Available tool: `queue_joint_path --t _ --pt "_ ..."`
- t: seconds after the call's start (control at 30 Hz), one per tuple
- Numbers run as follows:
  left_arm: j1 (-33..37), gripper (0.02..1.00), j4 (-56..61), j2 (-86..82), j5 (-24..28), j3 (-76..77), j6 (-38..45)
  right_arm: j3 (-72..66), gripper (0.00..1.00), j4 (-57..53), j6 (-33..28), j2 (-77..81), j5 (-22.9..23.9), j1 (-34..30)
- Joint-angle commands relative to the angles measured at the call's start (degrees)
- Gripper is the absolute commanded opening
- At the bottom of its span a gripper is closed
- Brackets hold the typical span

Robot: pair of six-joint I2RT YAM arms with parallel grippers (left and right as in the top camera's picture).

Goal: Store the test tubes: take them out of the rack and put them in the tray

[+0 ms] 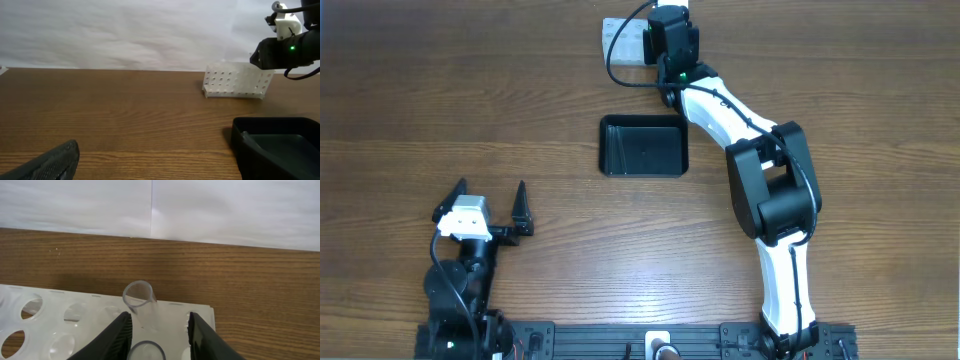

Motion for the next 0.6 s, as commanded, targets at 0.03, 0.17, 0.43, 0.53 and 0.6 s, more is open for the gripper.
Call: queue_joint_path --t 0.03,0.17,0.43,0.53,0.6 --pt "0.3 1.0 -0.1 -0.5 1.0 -0.3 0.8 1.1 0.325 0.2 0.1 0.6 0.9 -0.2" --pt "0.3 1.0 -0.1 -0.5 1.0 -0.3 0.8 1.1 0.27 0.2 0.1 0.6 0.9 -0.2" --pt "0.3 0.998 -0.1 -0.5 1.0 -0.3 0.8 1.1 0.224 0.9 0.1 0.6 0.9 0.0" --pt "0.3 1.0 -0.1 -0.5 1.0 -0.3 0.8 1.1 0.222 1.1 0.1 0.6 0.9 0.2" --pt "0.3 1.0 -0.1 -0.5 1.0 -0.3 0.8 1.1 0.215 1.3 0.1 0.6 0.9 0.3"
